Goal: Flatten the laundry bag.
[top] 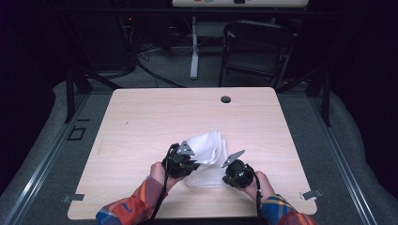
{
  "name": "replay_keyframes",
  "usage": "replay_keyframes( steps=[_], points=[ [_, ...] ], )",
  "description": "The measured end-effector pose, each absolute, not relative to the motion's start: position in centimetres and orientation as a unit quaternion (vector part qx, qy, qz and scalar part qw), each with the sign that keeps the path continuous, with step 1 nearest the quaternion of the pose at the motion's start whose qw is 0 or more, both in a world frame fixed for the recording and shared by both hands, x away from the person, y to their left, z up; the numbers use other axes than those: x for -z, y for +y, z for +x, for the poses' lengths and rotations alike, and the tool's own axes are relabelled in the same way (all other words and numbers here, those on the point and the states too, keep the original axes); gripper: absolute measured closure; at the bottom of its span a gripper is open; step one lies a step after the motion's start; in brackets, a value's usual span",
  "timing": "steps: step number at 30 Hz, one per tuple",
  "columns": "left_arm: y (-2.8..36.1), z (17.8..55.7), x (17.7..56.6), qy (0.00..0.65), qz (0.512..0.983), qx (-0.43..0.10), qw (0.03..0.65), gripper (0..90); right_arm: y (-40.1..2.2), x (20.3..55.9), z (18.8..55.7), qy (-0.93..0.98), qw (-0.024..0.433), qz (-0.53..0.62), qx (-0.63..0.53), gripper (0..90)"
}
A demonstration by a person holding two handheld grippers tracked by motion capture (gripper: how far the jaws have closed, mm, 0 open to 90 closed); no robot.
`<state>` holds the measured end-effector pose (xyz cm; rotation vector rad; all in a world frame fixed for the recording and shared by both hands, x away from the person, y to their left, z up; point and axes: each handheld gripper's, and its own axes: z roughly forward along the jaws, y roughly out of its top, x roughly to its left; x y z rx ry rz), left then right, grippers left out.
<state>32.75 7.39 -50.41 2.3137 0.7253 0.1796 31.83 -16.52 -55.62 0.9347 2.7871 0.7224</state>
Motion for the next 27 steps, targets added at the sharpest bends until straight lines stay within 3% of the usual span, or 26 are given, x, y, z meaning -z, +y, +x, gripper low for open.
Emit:
replay_keyframes(
  steps=[27],
  points=[
    [11.4,32.0,50.3,0.344,0.872,-0.092,0.336,84.9,-16.4,55.6,31.8,0.918,0.058,0.312,-0.235,90.0]
  ],
)
